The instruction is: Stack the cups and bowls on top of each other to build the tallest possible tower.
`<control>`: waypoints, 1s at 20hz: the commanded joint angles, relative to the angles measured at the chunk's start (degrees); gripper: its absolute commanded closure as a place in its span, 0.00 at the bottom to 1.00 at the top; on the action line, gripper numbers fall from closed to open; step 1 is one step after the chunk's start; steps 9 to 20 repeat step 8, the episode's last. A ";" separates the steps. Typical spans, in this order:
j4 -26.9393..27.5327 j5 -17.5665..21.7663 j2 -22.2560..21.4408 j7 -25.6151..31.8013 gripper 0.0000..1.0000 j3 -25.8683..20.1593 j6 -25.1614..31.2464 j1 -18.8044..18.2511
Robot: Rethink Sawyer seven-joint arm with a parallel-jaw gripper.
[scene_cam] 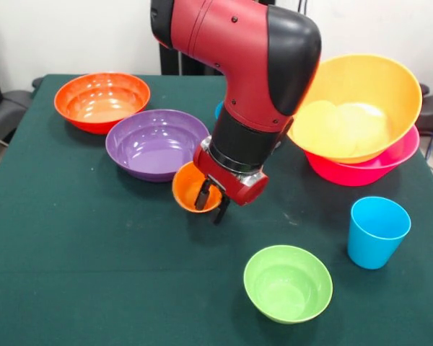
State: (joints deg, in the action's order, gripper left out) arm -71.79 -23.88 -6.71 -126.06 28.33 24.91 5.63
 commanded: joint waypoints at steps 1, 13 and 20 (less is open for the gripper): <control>3.91 2.23 3.14 -4.30 1.00 -5.93 -0.22 -0.12; 4.28 2.03 3.22 -4.29 1.00 -5.62 0.74 -0.16; 4.28 2.03 3.22 -4.29 1.00 -5.62 0.74 -0.16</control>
